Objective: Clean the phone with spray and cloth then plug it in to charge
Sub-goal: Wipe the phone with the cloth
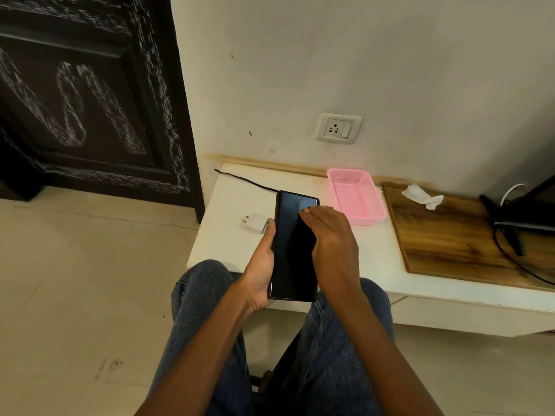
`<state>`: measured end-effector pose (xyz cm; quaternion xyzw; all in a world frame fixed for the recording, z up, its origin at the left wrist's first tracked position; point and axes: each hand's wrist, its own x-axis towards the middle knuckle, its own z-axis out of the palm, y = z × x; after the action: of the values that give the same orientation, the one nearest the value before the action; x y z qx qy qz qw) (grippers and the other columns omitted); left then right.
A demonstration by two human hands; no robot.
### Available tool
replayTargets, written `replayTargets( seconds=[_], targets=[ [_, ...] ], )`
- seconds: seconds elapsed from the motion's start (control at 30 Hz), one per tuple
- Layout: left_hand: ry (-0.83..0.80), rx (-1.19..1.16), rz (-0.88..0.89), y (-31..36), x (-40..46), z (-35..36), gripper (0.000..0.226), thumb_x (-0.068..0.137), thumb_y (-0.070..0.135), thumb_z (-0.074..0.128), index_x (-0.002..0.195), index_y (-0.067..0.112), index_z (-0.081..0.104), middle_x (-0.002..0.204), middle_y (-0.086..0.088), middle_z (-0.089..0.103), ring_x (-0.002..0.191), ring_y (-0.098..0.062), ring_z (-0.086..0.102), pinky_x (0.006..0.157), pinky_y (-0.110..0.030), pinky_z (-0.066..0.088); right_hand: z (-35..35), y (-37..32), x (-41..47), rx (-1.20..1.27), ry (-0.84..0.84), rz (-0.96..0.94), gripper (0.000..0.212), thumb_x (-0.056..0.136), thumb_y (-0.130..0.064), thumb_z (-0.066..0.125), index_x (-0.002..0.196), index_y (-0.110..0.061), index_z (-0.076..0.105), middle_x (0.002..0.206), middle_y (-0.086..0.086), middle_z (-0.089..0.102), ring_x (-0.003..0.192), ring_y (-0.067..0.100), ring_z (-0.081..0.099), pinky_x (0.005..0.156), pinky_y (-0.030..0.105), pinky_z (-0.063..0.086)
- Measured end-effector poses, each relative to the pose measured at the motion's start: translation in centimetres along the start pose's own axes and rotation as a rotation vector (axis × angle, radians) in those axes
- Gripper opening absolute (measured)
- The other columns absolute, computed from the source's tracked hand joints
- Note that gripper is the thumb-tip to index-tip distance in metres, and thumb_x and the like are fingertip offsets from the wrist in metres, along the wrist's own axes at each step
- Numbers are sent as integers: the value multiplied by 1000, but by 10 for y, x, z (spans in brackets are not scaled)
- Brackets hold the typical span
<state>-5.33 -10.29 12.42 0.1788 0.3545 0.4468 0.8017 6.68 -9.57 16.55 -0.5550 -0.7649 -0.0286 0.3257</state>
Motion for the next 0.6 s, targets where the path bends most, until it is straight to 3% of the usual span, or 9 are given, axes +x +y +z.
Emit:
replayTargets(
  seconds=[0.13,0.17,0.27,0.47,0.6],
  targets=[
    [-29,-13,-11,4,-1,0,64,88,69,28,99,29,76,104,-7,74,95,-25,71,72,-39,58,-4,13,-2,-13,34,28,31,86,0,59,112,-15,64,115,1,61,113,24,56,101,43,44],
    [-37,-12,-13,4,-1,1,64,88,69,27,97,30,77,103,-7,75,95,-24,71,71,-39,58,-7,13,5,0,43,45,32,84,4,59,110,-15,64,114,2,61,111,23,57,100,44,44],
    [-44,-13,-8,3,-1,4,60,87,71,30,92,33,77,99,-6,76,92,-23,72,69,-36,59,-7,5,17,30,28,28,44,67,19,68,108,5,65,110,21,66,106,38,61,94,44,46],
    [25,-11,6,7,2,-2,60,85,71,36,99,28,76,103,-10,74,94,-26,72,73,-38,59,1,-4,-6,23,-23,-32,38,74,1,70,111,5,64,111,21,66,106,38,61,91,44,49],
    [-26,-1,-5,7,1,-1,64,90,68,24,90,33,78,96,-4,76,87,-21,73,67,-35,58,-1,9,0,97,-9,116,33,87,-6,55,119,-4,60,121,16,59,113,32,55,95,46,49]
  ],
)
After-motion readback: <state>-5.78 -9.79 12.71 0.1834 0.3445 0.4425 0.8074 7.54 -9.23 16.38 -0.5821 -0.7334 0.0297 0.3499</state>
